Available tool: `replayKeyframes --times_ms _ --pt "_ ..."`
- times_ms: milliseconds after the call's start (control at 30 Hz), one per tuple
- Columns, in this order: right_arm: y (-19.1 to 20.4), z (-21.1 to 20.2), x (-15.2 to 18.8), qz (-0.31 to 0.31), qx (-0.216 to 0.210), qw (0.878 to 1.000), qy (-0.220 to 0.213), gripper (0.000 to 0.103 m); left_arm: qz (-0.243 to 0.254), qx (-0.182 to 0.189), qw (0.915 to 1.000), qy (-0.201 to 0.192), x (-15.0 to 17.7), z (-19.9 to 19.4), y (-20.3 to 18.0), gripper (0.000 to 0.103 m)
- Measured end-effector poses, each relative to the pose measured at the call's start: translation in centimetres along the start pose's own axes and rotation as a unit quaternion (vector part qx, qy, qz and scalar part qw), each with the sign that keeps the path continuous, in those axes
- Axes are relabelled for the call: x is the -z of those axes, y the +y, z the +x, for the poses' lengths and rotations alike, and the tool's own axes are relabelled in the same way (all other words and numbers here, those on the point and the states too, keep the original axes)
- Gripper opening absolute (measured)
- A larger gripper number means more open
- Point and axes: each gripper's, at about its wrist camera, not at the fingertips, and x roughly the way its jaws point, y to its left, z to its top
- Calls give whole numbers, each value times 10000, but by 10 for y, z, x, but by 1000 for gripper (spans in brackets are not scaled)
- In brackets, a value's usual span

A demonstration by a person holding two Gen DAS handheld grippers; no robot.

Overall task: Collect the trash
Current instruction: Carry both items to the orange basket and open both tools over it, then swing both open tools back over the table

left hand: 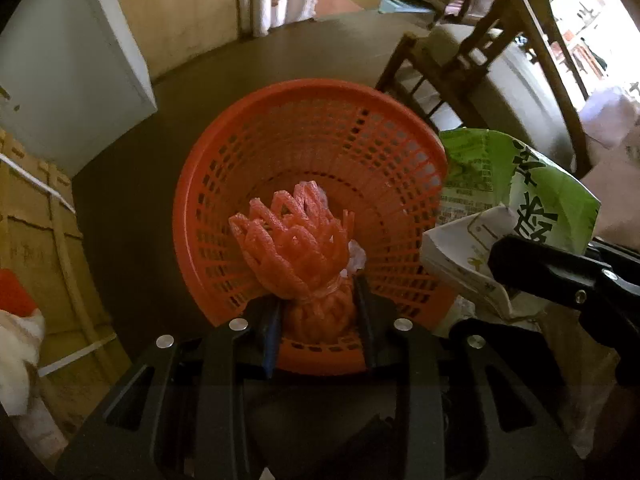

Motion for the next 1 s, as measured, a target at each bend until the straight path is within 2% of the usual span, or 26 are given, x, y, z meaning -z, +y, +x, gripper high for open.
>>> replayKeyframes --times_ms 33,100,167,233,367,600,867,1000 --pt "0 1 -1 40 -28 10000 20 17 -18 -22 10000 19 0 2 1 35" --pt "-3 7 -4 124 -149 9998 95 27 -65 12 9999 75 -2 6 2 39" --pt "-4 8 -5 93 -124 9998 79 44 -193 36 9998 80 -3 5 5 63" --pt "-4 6 -6 83 -68 9999 32 48 -299 69 9995 43 -3 4 10 74" --pt "-9 -4 -4 187 -87 9998 -25 48 -553 266 9981 76 -1 -1 18 77" --pt "-6 -38 9 60 -2 9995 -315 50 -508 329 9981 -57 0 -20 11 82" --pt "13 -102 31 -330 234 9943 -985 66 -622 378 9967 -364 6 -57 1 84" --pt "17 -140 47 -418 180 9899 -1341 70 -623 389 9957 -569 11 -79 -8 89"
